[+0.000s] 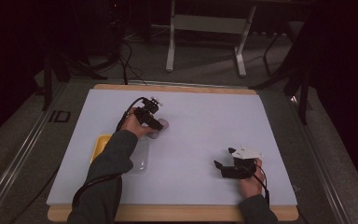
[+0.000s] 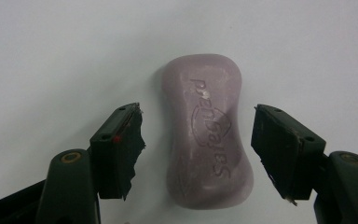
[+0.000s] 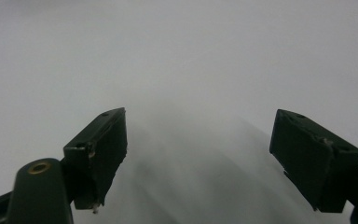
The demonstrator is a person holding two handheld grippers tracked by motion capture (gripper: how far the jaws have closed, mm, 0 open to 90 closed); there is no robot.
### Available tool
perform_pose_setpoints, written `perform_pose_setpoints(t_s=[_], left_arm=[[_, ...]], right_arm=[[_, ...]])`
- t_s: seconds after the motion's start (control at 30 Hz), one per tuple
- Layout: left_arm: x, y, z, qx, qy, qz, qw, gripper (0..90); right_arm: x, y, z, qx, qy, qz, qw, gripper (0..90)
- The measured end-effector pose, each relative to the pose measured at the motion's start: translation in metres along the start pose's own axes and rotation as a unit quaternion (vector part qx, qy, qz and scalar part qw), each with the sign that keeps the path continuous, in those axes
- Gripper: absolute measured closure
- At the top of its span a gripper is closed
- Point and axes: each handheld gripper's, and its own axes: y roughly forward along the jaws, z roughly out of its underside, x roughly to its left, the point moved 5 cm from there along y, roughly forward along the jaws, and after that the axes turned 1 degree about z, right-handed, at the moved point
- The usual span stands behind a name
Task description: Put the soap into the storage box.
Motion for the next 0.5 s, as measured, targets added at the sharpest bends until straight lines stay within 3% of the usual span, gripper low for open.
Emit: perform_pose_setpoints(t_s=[0.5], left_arm=[[-0.005,0.019,-0.005,0.036,0.0,0.01,0.9993,32.9]], right_arm=[[0.0,0.0,0.0,-0.001,-0.002,-0.001,1.0,18.5]])
